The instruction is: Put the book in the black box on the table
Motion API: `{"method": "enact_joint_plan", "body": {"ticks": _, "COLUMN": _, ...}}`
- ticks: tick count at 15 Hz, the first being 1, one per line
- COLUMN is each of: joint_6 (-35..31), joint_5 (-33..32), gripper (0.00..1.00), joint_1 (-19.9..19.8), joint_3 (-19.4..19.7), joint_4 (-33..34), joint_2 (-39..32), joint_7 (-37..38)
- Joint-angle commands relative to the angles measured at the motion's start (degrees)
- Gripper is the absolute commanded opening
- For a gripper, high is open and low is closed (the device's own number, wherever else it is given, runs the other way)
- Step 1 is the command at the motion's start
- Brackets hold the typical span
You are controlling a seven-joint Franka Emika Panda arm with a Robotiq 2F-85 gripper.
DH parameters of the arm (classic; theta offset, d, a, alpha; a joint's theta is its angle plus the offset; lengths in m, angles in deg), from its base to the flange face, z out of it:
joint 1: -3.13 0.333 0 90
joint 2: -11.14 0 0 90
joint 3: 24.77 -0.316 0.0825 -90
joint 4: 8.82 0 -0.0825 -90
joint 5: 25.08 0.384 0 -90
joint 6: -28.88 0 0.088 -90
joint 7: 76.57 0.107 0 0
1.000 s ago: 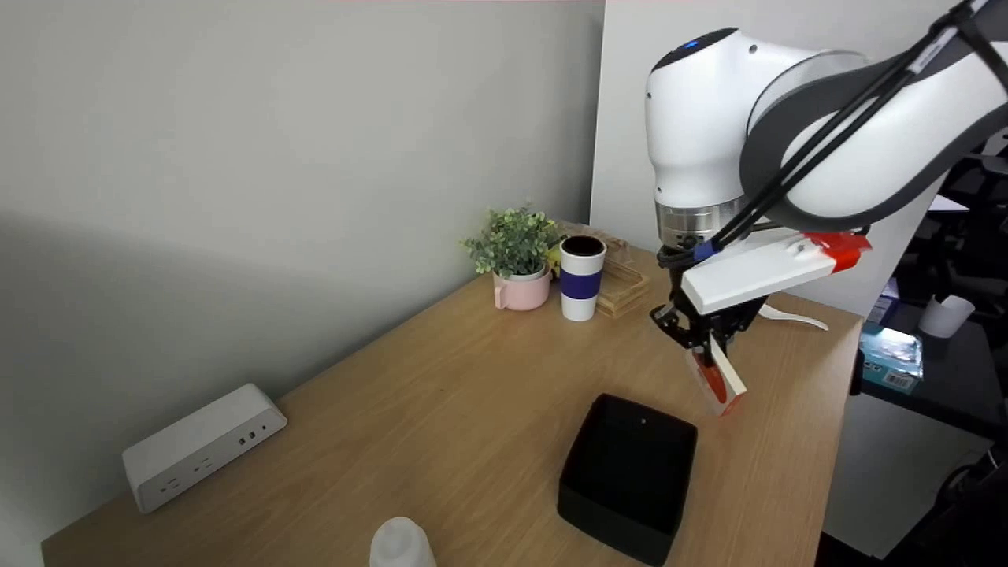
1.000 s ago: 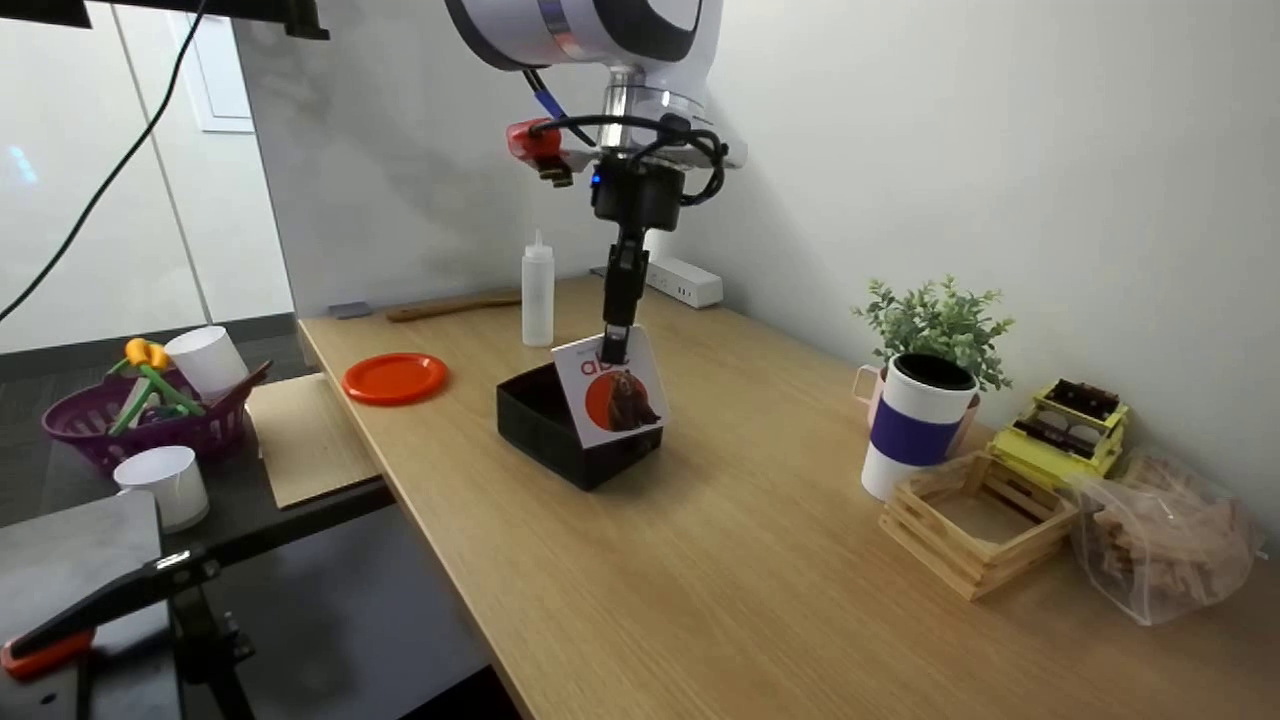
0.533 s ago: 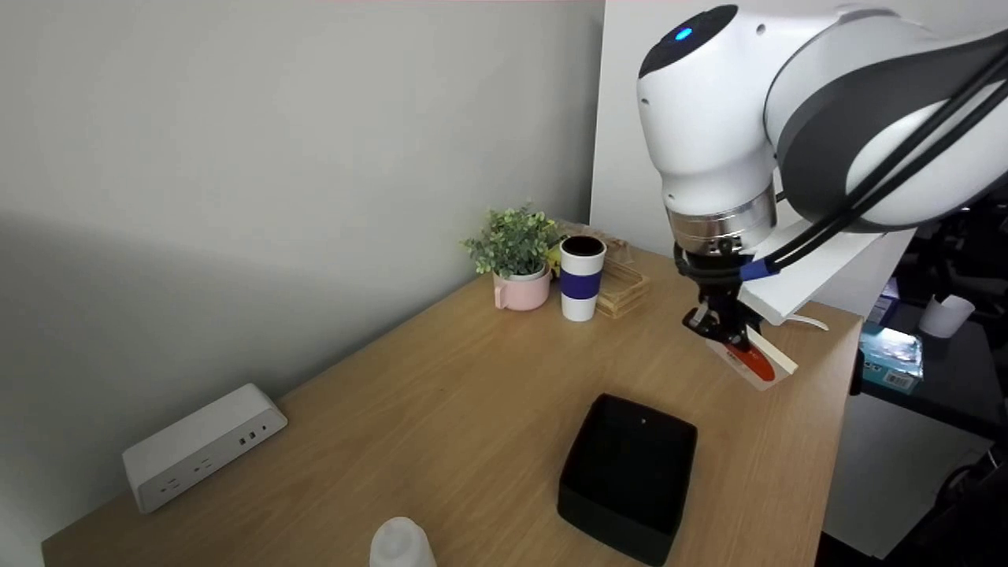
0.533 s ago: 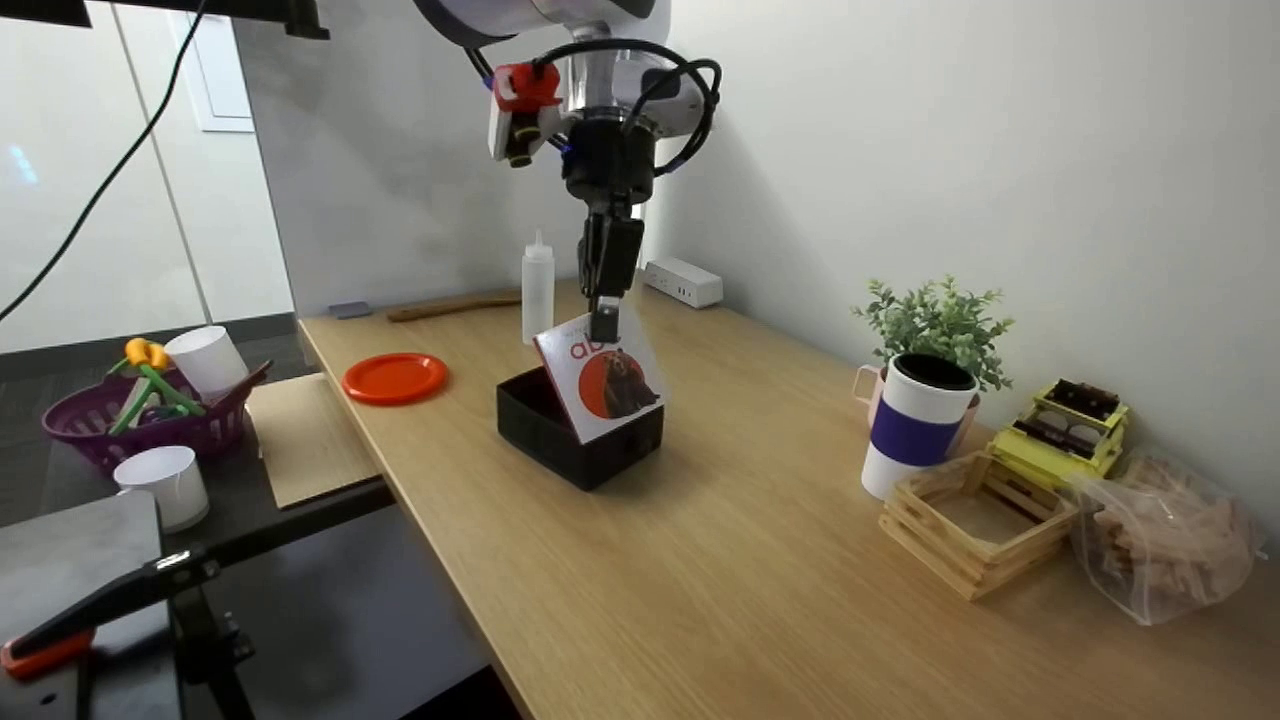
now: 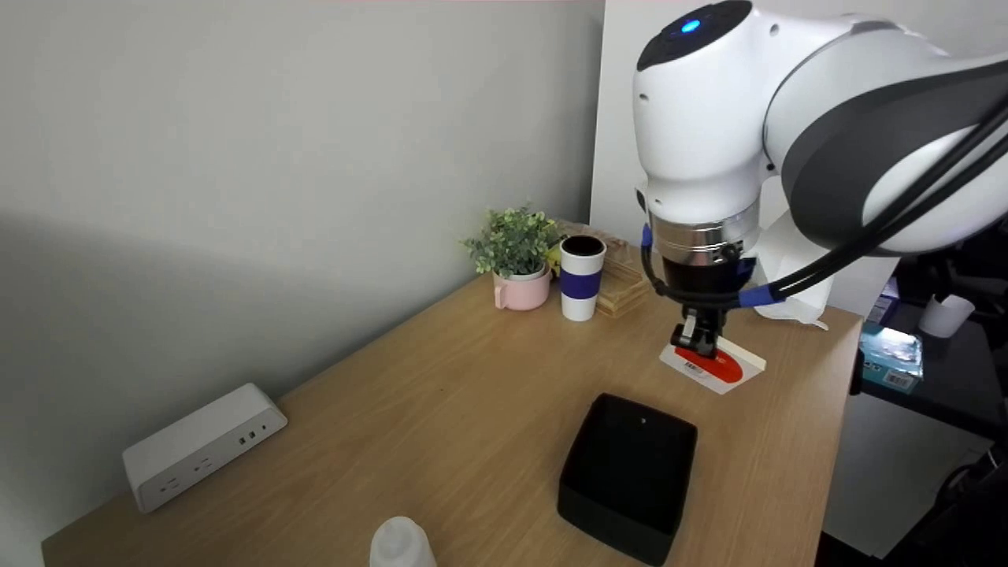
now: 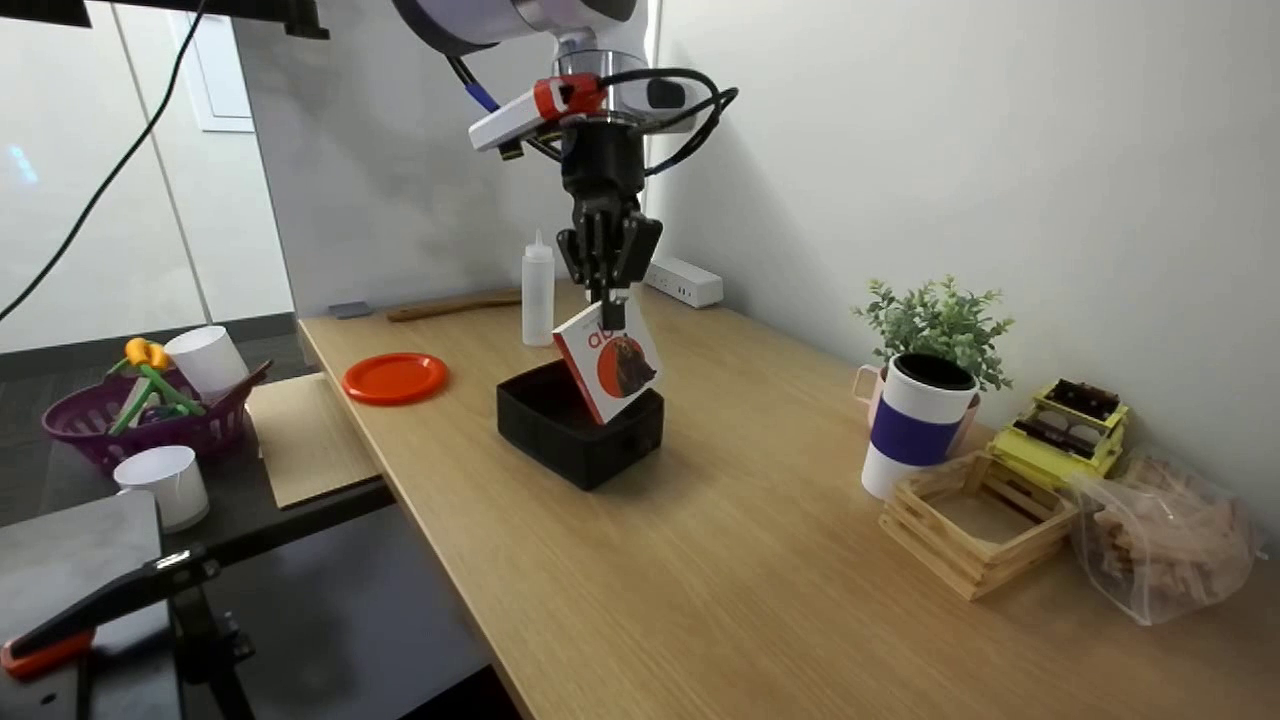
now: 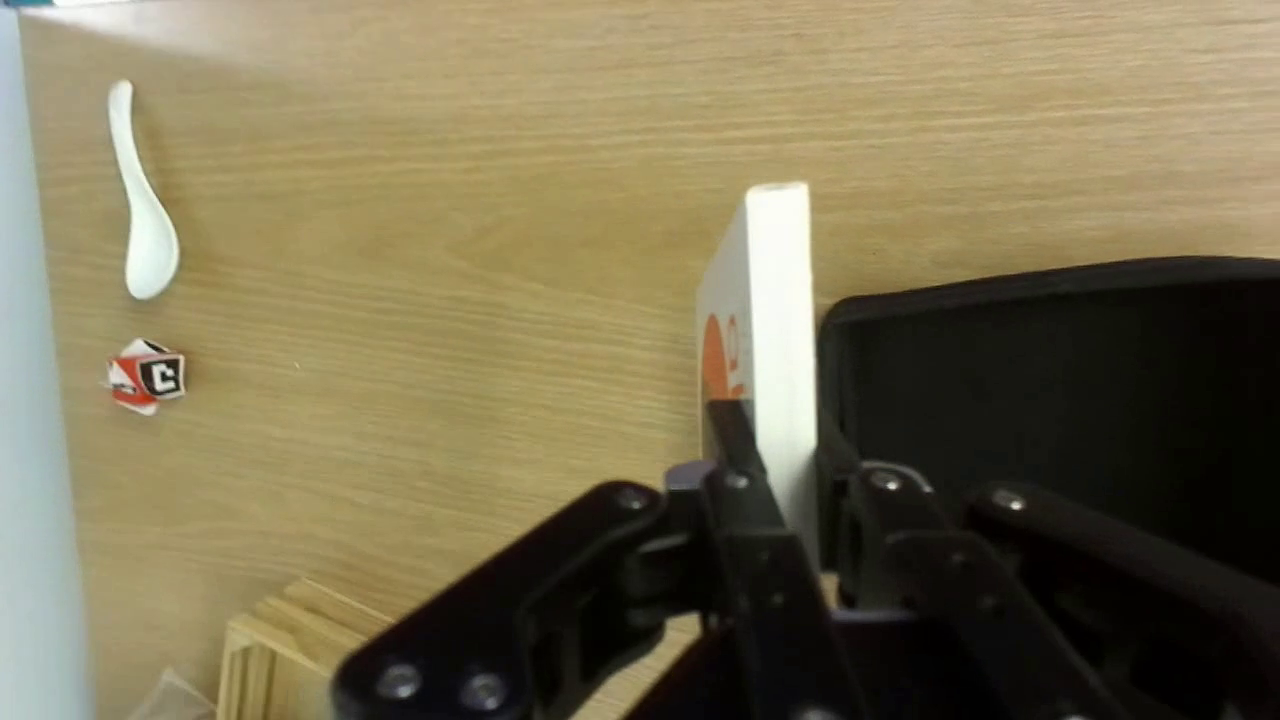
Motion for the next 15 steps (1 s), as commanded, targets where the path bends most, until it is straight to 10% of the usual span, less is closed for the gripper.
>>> {"method": "enact_joint_plan", "body": {"ticks": 1, "joint_6": -2.34, "joint_5": 1.46, "gripper": 0.04, "joint_1": -1.69, "joint_3": -0.2, "joint_4": 0.93, "joint_2": -1.52, "joint_7": -7.28}}
{"method": "enact_joint_plan", "body": {"ticks": 15, "joint_6": -0.84, "joint_5": 15.77, "gripper": 0.04, "joint_1": -8.49, "joint_3": 0.0, "joint_4": 7.86, "joint_2": -10.51, "joint_7": -21.05}}
